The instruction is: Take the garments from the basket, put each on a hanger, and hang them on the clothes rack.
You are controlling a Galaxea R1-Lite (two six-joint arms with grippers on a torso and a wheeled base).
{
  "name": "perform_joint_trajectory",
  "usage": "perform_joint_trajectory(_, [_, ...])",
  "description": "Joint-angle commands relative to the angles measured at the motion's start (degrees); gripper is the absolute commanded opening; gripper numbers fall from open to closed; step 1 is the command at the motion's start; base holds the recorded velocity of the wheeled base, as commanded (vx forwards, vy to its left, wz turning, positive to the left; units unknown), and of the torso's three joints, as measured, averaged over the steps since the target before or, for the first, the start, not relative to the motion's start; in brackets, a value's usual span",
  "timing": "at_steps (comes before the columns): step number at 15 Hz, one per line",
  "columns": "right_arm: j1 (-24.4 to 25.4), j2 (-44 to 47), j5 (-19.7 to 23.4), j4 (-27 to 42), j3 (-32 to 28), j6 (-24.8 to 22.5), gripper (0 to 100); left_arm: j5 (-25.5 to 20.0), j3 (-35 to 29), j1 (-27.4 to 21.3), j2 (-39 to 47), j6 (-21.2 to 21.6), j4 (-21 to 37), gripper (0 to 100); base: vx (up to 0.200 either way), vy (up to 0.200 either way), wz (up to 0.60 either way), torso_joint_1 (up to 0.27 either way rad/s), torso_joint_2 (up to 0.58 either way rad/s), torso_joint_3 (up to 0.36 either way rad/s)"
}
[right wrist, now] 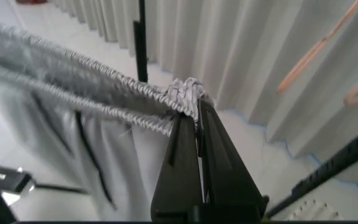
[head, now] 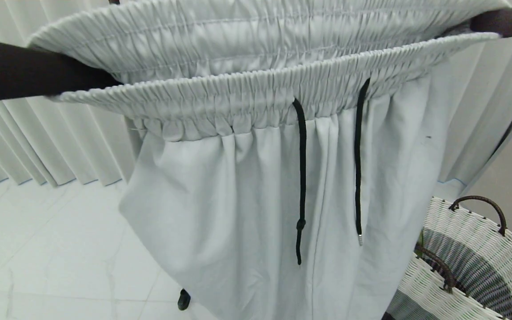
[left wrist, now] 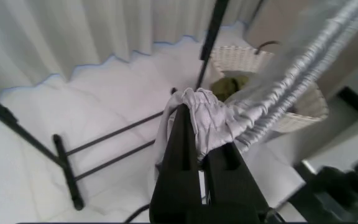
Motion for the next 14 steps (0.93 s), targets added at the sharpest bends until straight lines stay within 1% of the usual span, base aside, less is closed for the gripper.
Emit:
perform_joint_trajectory(1, [-0.51, 5.87, 0.07, -4.72, -1.12, -0.04, 0, 0.01, -0.32, -5.4, -4.05, -1.28, 1.96, 0, 0.0, 0.0, 0.0, 0.0, 0.0, 0.0])
perform_joint_trajectory(2, [-0.51, 7.19, 0.07, -6.21, -2.0, -0.04, 0, 0.01, -0.14, -7.87, -4.76, -1.72, 2.49, 0, 0.0, 0.0, 0.0, 0.0, 0.0, 0.0])
perform_joint_trajectory(4, [-0.51, 8.59, 0.16, -6.56, -3.5, -0.04, 0, 0.01, 0.91, -10.33, -5.55, -1.81, 2.49, 0, 0.0, 0.0, 0.0, 0.0, 0.0, 0.0])
perform_joint_trajectory(7, [-0.6, 8.51, 0.07, -6.3, -3.58, -0.04, 0, 0.01, 1.0, -10.59, -5.72, -1.81, 2.58, 0, 0.0, 0.0, 0.0, 0.0, 0.0, 0.0])
perform_joint_trajectory(9, [-0.77, 7.98, -0.19, -5.95, -3.58, -0.04, 0, 0.1, 0.91, -10.33, -5.11, -0.49, 2.58, 0, 0.0, 0.0, 0.0, 0.0, 0.0, 0.0])
perform_joint_trajectory(10, [-1.56, 7.36, -0.28, -4.98, -3.76, -0.12, 0, 0.37, -0.32, -6.55, -3.26, 4.34, 2.31, 0, 0.0, 0.0, 0.0, 0.0, 0.0, 0.0])
perform_joint_trajectory(11, [-2.09, 6.92, -0.28, -3.75, -4.29, -0.12, 0, 0.1, -1.46, -3.12, -2.03, 7.07, 2.22, 0, 0.0, 0.0, 0.0, 0.0, 0.0, 0.0])
perform_joint_trajectory(12, [-2.97, 6.31, -0.72, 0.21, -6.22, -0.12, 0, 0.1, -4.27, 2.77, 1.13, 11.72, 1.52, 0, 0.0, 0.0, 0.0, 0.0, 0.0, 0.0])
perform_joint_trajectory(13, [-3.32, 5.78, -1.51, 2.93, -8.07, -0.04, 0, 0.1, -6.91, 5.32, 3.51, 14.54, -0.15, 0, 0.0, 0.0, 0.0, 0.0, 0.0, 0.0])
perform_joint_trajectory(14, [-3.5, 5.34, -2.83, 4.6, -8.68, -0.04, 0, 0.1, -8.4, 6.9, 5.44, 15.42, -2.61, 0, 0.0, 0.0, 0.0, 0.0, 0.0, 0.0])
